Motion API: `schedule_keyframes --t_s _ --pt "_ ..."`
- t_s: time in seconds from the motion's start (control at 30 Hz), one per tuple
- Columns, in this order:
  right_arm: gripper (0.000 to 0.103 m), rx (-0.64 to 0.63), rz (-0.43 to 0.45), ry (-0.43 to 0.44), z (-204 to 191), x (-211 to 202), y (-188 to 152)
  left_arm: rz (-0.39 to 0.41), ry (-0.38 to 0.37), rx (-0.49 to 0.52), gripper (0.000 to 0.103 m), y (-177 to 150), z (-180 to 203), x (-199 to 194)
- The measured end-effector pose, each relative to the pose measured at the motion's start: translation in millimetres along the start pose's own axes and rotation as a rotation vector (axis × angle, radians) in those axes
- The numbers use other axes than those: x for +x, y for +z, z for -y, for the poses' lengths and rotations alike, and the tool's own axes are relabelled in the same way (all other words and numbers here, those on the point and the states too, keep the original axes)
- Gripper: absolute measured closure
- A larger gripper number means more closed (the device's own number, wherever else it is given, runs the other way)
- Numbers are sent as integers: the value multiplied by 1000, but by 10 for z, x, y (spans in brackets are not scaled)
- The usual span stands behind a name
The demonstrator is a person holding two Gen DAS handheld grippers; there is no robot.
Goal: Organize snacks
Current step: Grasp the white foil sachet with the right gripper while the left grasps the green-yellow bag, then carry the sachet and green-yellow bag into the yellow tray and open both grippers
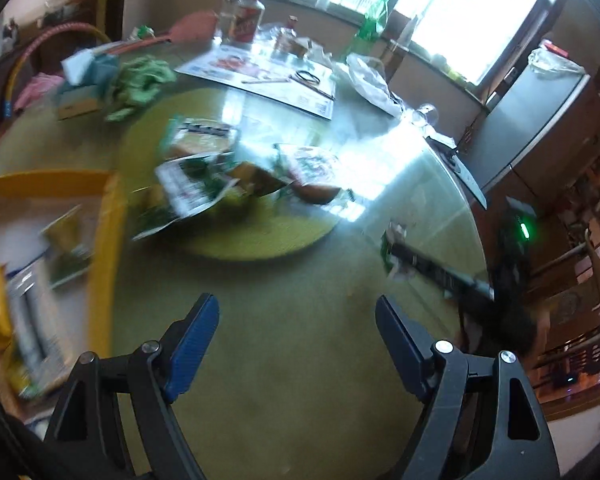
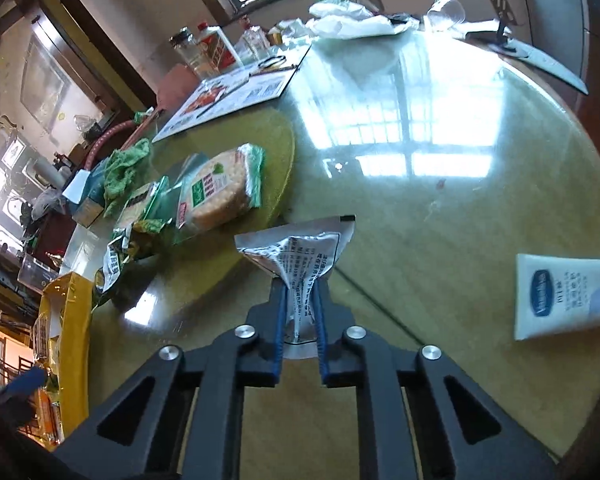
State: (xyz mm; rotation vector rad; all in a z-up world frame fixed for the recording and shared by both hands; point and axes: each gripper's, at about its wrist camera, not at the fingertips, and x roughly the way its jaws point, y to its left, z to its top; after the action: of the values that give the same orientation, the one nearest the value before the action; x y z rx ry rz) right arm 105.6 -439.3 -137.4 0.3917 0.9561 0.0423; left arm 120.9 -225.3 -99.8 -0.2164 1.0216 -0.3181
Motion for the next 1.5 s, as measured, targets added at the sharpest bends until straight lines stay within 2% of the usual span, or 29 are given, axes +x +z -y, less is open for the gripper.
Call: schedule_keyframes --t_s 0.1,0.13,0.17,0.23,0.33,0.4,0.57,0.63,0.7,0.77,0.8,0.83,0.9,0.93,1.07,1.2,1.37,1.5 --pt "92 33 8 43 57 3 19 -29 -23 -3 22 285 179 332" --pt "93 36 18 38 72 -11 19 -37 -17 -7 22 370 220 440" --pt "100 31 29 34 74 -32 21 -39 1 -15 22 483 271 583" --pt "101 32 43 30 72 -67 25 -38 12 -22 22 624 341 779" --pt "101 19 55 -15 64 -50 37 -18 62 50 22 756 463 970" --pt "100 19 45 6 65 -19 36 -7 89 73 22 808 474 1020" --pt "93 -13 34 -10 -5 6 4 38 190 93 22 798 327 908" --pt "80 -12 30 -30 -10 25 5 58 247 122 22 819 297 968" --pt "71 -45 25 -48 -43 54 6 -13 257 160 23 831 251 1143" --pt "71 -67 30 -59 -64 61 -5 -69 260 187 26 800 189 1295" --pt "71 -83 31 -71 -83 66 -10 -85 259 195 30 788 166 1339" --pt "74 -104 31 -88 -110 76 -14 -86 265 203 39 763 149 1360" --pt "87 -128 33 -124 -142 91 -19 -82 253 205 61 730 134 1372" --pt "89 -131 32 -127 -143 93 -19 -106 221 193 81 707 98 1383" --pt "93 -134 42 -131 -136 71 -21 -104 164 169 91 611 19 1227" --pt "98 -115 66 -116 -130 3 -27 -91 100 136 92 500 -36 1013" --pt "99 -103 87 -66 -143 -65 -21 -88 19 101 93 339 -56 724" --pt "99 -107 105 -15 -176 -119 -25 -37 -34 69 93 166 -37 373"
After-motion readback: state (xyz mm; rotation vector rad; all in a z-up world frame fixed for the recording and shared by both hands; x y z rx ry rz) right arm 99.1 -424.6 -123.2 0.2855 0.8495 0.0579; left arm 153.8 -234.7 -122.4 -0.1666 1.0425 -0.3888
